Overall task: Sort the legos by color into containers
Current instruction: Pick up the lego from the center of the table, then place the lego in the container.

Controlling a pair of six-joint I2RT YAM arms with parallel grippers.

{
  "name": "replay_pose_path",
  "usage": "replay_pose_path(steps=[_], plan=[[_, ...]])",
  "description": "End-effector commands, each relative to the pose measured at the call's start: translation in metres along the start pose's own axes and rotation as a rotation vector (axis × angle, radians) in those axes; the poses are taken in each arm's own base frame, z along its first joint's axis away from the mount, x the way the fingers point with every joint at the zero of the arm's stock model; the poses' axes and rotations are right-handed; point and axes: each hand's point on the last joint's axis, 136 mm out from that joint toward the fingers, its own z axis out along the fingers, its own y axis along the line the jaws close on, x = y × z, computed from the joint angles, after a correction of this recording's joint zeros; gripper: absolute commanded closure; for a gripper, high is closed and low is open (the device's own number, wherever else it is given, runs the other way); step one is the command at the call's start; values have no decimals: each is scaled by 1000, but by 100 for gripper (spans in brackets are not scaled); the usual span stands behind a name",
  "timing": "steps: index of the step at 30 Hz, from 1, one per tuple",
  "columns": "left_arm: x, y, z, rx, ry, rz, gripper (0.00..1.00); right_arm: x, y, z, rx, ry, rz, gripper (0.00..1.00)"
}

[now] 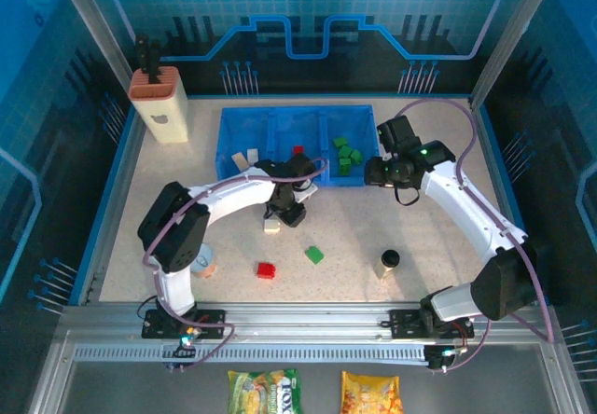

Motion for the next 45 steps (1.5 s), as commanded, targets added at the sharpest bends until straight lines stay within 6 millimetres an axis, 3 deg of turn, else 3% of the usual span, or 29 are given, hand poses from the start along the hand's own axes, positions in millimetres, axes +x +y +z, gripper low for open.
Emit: replay_pose_path(steps=[1,10,18,26,38,45], plan=[[-13,14,-32,7,-81,-118,65,-5,4,-7,7,-12,-20,48],[-16,74,-78,-72,-158,-392,65,-7,6,-8,2,-14,-25,48],[-12,132,-93,-113,-181,-627,64,-6,3,-11,9,-16,-24,48],[-17,164,-65,-127,-100,-699,64,-3,1,-12,14,-12,-25,48],[-24,173,-5,-83,21,-737,61,0,-3,-16,29,-11,-26,48],[-27,171,-6,-57,12,-744,54,1,-4,-18,28,-12,-24,48]])
